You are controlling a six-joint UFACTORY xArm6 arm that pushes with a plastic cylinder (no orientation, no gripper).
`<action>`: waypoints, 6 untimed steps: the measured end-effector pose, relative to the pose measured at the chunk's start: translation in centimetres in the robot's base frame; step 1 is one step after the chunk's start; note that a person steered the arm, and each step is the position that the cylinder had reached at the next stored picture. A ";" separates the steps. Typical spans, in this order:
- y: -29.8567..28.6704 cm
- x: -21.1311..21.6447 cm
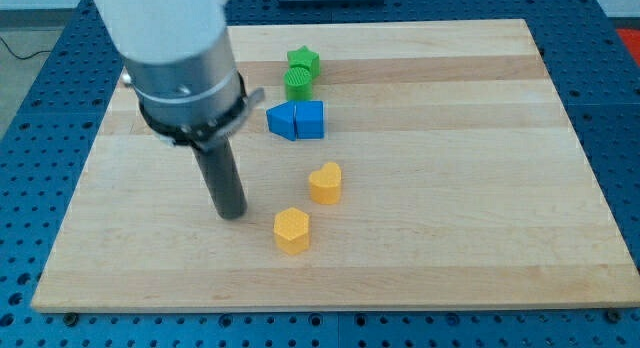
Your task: Move the yellow heart into the yellow hexagon
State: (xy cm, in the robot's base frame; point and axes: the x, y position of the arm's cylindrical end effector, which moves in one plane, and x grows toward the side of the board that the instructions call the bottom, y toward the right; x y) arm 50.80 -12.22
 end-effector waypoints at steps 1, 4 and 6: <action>0.5 -3.5; 12.8 -5.2; 12.5 0.4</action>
